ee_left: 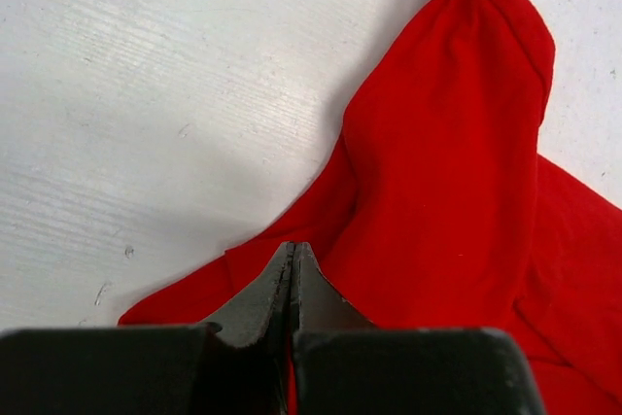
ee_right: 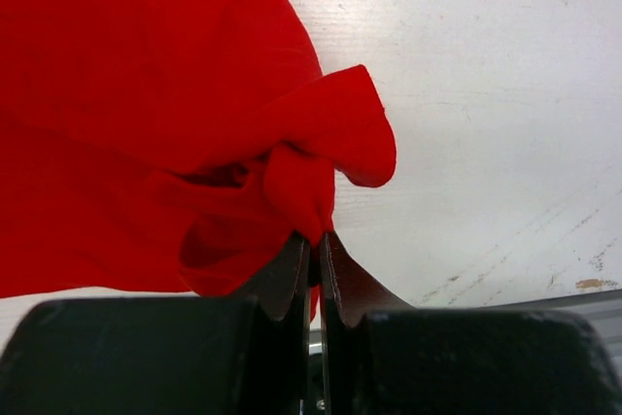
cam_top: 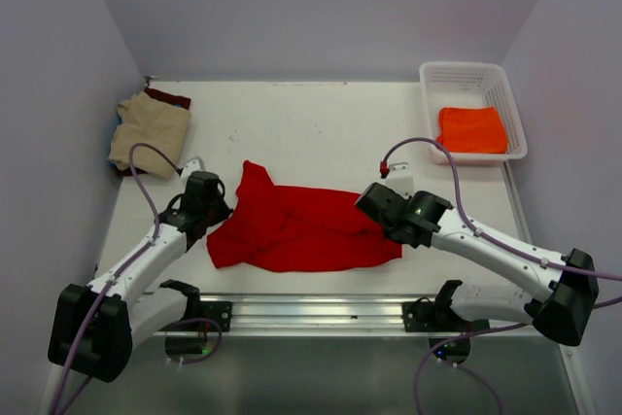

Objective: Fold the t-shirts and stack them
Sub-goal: Flatten out the tshirt

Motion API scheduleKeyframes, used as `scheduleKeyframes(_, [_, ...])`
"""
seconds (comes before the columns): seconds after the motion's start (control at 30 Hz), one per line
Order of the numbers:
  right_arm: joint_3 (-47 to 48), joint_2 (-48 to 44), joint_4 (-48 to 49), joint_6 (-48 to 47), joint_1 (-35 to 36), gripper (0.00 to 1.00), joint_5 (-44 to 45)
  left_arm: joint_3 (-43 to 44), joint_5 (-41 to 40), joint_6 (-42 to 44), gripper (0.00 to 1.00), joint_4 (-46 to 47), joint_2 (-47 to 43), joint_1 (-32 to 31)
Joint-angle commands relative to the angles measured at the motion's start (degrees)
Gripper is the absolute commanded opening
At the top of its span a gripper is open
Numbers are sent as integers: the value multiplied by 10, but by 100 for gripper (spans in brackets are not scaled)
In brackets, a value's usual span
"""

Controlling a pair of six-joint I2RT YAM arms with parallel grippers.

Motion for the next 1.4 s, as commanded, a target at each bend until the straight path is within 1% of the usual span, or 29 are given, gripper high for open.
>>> scheduleKeyframes(0.0, [-2, -3, -6, 12, 0, 0, 17, 16, -6, 6, 0, 7, 6, 3])
scheduleKeyframes(0.07, [-4, -5, -6, 12, 0, 0, 17, 21, -12, 4, 0, -7, 9, 3])
scheduleKeyframes(0.1, [-4, -6, -6, 12, 0, 0, 17, 24, -23, -2, 3, -26, 12, 3])
scheduleKeyframes(0.13, [-5, -6, -4, 12, 0, 0, 18, 27, -28, -4, 11, -33, 13, 3])
scheduleKeyframes(0.2, [-6, -3, -1, 12, 0, 0, 17, 28, -29, -4, 15, -40, 14, 3])
scheduleKeyframes(0.23, [-5, -2, 0, 11, 0, 0, 16, 26, -28, -4, 19, -39, 15, 3])
scheduleKeyframes(0.3, [-4, 1, 0, 11, 0, 0, 15, 18, -22, -10, 22, -34, 21, 3])
scheduleKeyframes(0.6, [-6, -3, -1, 12, 0, 0, 15, -12, 5, -29, 23, -13, 79, 3])
scheduleKeyframes(0.93, [-6, 1, 1, 11, 0, 0, 15, -6, 7, -39, 24, -27, 75, 3])
scheduleKeyframes(1.13, [-8, 4, 2, 10, 0, 0, 16, -5, 10, -47, 33, -38, 72, 3])
scheduleKeyframes(1.2, [-8, 4, 2, 10, 0, 0, 16, -2, 8, -51, 40, -45, 68, 3])
scheduleKeyframes(1.37, [-5, 5, 2, 9, 0, 0, 15, -12, 8, -42, 38, -22, 75, 3])
